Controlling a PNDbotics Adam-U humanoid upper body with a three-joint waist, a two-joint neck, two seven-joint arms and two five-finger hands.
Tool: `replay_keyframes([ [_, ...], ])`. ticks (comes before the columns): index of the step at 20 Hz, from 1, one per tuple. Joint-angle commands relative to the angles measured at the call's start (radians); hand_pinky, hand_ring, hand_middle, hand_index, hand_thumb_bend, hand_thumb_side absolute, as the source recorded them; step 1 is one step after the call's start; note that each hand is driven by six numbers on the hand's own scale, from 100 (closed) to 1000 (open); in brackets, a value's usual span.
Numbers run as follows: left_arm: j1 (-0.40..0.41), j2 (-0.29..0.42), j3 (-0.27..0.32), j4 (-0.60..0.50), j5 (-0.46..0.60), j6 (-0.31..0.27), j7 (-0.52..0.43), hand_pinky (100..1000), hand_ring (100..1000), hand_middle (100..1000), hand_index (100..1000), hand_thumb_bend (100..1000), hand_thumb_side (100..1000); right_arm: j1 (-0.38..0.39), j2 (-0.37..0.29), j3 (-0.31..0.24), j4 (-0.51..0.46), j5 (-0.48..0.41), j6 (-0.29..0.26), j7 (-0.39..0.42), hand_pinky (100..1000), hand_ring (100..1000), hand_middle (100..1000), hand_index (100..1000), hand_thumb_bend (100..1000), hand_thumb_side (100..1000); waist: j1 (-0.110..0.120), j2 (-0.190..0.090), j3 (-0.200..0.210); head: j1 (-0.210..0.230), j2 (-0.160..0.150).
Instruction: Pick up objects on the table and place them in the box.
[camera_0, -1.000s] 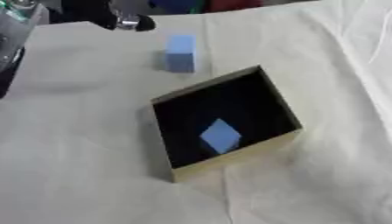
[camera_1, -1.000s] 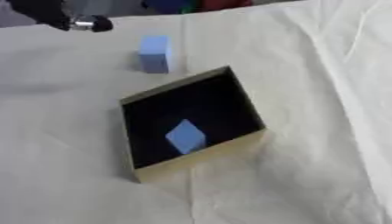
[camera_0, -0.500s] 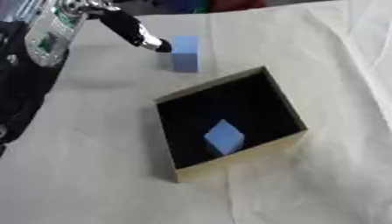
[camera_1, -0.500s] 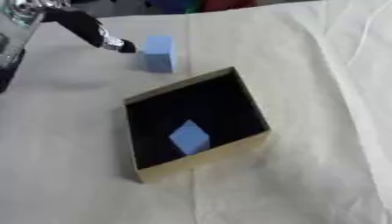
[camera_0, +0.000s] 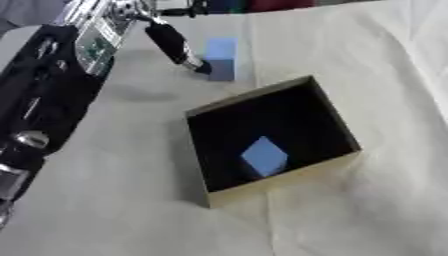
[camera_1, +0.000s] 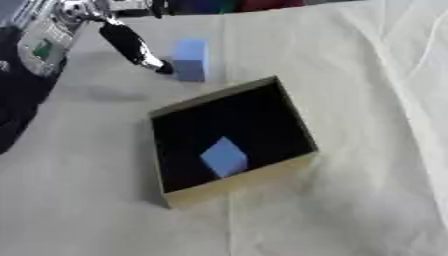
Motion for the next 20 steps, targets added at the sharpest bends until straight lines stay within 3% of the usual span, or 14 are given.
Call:
replay_keyframes([
  [1, -0.033, 0.0, 0.017, 0.018, -0.008, -0.006, -0.009, 899, 887, 891, 1000, 566, 445, -0.014, -0.007, -0.011, -0.015, -0.006, 0.005, -0.005, 856, 758, 714, 944, 100, 1000, -0.006, -0.017, -0.006, 0.008, -0.014],
  [20, -0.056, -0.027, 0.049, 0.123, -0.146, -0.013, 0.029, 917, 918, 897, 1000, 510, 385, -0.016, 0.011, -0.007, -0.015, -0.019, 0.017, -0.006, 857, 743, 696, 938, 100, 1000, 0.01, 0.015, -0.063, 0.03, -0.05],
])
